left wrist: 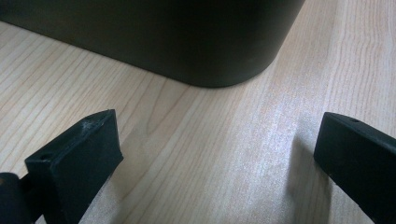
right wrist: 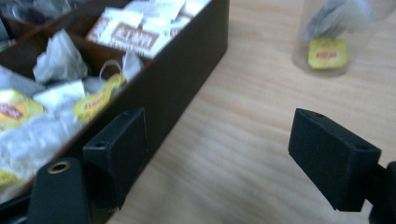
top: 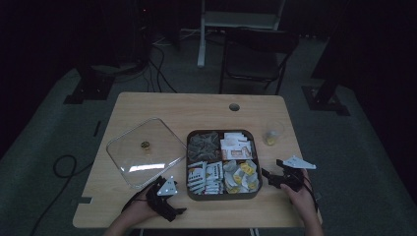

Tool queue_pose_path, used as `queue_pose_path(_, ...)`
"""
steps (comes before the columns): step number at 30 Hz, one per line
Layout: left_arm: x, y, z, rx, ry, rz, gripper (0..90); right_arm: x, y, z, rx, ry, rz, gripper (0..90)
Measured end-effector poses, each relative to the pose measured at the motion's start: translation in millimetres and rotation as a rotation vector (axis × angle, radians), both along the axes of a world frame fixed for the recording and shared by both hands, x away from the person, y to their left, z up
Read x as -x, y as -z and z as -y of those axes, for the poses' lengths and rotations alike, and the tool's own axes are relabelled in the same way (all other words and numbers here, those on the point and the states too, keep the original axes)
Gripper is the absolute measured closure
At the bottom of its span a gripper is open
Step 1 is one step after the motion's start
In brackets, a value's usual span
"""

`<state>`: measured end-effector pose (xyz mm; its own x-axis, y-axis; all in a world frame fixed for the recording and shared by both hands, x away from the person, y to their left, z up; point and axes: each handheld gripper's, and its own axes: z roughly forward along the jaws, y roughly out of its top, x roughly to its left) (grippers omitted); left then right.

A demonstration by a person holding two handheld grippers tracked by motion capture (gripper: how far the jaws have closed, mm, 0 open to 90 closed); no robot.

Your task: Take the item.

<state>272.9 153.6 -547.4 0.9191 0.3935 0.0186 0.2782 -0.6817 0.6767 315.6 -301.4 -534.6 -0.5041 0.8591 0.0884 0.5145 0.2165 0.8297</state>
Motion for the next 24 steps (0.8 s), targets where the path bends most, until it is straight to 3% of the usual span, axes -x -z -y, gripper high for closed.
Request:
queue_pose_path(11, 0.0, 0.0, 0.0, 0.0, 0.0, 0.001, 1.1, 8.2, 13.5, 0.6, 0.049, -0.005, -0.078, 18.9)
queue_pose_path(20, 0.1, 0.1, 0.0, 0.0, 0.0, 0.001, 1.1, 9.4, 15.3, -7.7, 0.141, -0.025, -0.099, 18.6)
queue_pose_path(24, 0.1, 0.1, 0.0, 0.0, 0.0, 0.001, 1.1, 9.4, 15.4, -9.0, 0.152, -0.03, -0.096, 18.3)
